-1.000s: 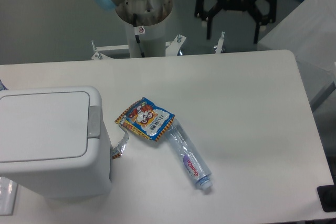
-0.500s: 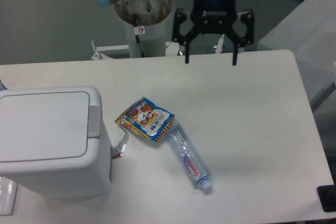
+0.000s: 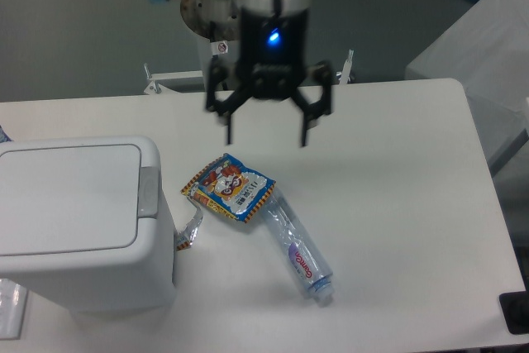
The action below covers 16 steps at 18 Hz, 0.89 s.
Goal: Open the trash can
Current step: 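Lower the open gripper toward the white trash can lid, then position the gripper fingers against the lid's edge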
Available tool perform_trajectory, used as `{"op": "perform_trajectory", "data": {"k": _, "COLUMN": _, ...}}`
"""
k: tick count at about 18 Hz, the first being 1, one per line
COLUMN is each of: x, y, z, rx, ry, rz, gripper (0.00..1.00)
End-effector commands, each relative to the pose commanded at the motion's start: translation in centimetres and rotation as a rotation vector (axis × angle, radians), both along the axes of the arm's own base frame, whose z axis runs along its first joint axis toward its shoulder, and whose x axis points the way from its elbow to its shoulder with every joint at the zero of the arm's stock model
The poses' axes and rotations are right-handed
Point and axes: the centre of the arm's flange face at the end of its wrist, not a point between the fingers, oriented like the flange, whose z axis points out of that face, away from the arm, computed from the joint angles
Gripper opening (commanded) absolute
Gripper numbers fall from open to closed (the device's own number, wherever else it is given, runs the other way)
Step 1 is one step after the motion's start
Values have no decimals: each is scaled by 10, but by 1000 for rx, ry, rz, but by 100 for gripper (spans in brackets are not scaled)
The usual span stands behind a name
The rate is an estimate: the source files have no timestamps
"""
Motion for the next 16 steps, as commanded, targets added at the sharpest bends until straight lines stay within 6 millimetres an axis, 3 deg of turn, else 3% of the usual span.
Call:
{"op": "perform_trajectory", "data": {"k": 2, "x": 12, "y": 6, "z": -5, "rx": -1, "ry": -32, "rz": 23, "gripper": 100}}
{"op": "perform_trajectory", "data": {"k": 7, "x": 20, "y": 15, "z": -19, "rx": 35, "ry": -82, "rz": 117, "gripper": 100}}
{"op": "perform_trajectory", "data": {"k": 16, "x": 18, "y": 26, "z": -38, "rx": 25, "ry": -94, "rz": 123, "gripper": 100}}
